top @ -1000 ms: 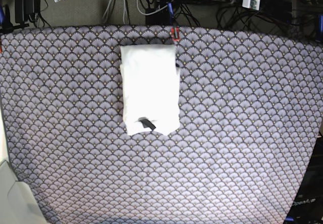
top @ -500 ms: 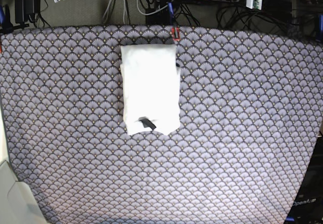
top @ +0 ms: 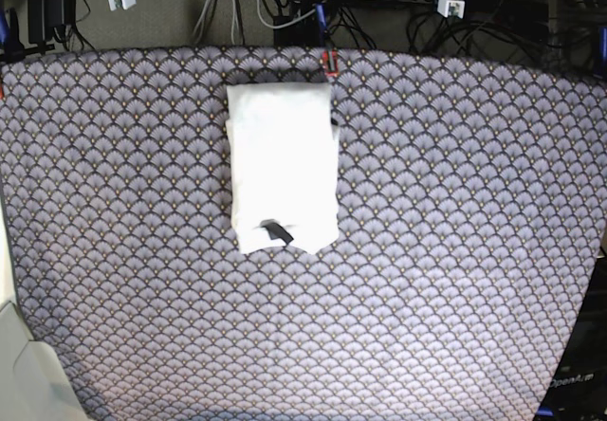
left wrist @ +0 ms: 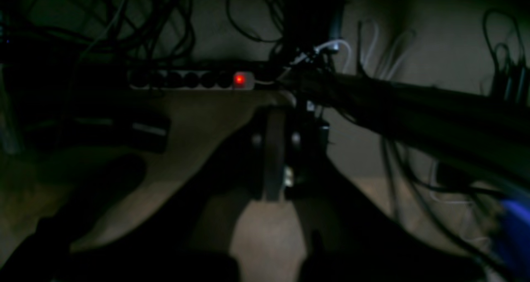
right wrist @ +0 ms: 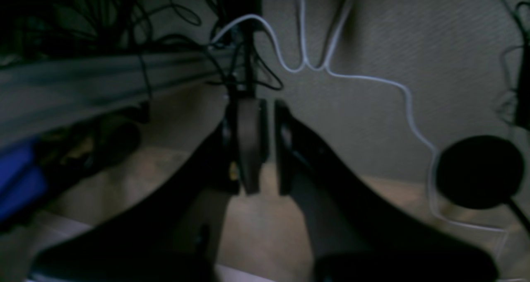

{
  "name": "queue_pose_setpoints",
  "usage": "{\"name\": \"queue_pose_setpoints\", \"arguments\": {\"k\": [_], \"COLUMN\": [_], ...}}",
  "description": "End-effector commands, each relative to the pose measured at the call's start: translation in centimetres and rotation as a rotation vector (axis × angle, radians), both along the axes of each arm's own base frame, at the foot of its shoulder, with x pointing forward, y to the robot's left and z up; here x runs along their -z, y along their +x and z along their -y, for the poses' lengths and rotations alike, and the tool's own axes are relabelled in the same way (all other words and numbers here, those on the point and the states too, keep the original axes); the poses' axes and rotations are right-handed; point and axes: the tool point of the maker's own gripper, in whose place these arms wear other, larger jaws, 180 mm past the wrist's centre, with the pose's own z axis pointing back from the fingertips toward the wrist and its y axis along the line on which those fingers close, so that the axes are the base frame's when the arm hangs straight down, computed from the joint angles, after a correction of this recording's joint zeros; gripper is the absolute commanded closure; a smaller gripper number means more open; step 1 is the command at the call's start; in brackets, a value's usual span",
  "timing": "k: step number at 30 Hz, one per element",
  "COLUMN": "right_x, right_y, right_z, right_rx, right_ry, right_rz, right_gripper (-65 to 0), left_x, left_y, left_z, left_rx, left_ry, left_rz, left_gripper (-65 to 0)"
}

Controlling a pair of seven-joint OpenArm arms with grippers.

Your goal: Fold the T-shirt properly

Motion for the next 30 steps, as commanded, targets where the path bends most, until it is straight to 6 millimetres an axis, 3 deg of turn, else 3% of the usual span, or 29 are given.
{"name": "queue_pose_setpoints", "arguments": {"k": [1, 7, 14, 22, 25, 30], "right_x": [0.0, 2.2, 5.0, 5.3, 5.2, 5.2], "right_y": [-0.2, -0.7, -1.0, 0.0, 0.1, 0.2], "right_z": [0.7, -3.2, -2.9, -2.9, -3.0, -3.0], "right_rx": [0.014, -0.067, -0.22, -0.234, -0.229, -0.227], "right_ry": [0.002, 0.08, -0.172, -0.295, -0.294, -0.293], "right_rz": [0.002, -0.053, -0.122, -0.071, -0.048, -0.048], "right_gripper": [-5.4, -5.4, -5.4, -5.6, -5.6, -5.6], "left_x": [0.5, 3.6, 4.7, 4.9, 5.1, 5.1], "left_y": [-0.6, -2.7, -1.8, -3.0, -2.8, -2.2], "left_z": [-0.7, -0.8, 1.5, -2.0, -0.5, -0.5], "left_rx": [-0.001, -0.041, -0.051, -0.095, -0.093, -0.094], "left_ry": [0.013, 0.048, 0.018, 0.345, 0.32, 0.319], "left_rz": [-0.009, -0.117, -0.214, -0.28, -0.271, -0.259], "left_gripper": [-0.8, -0.8, -0.8, -0.8, -0.8, -0.8]}}
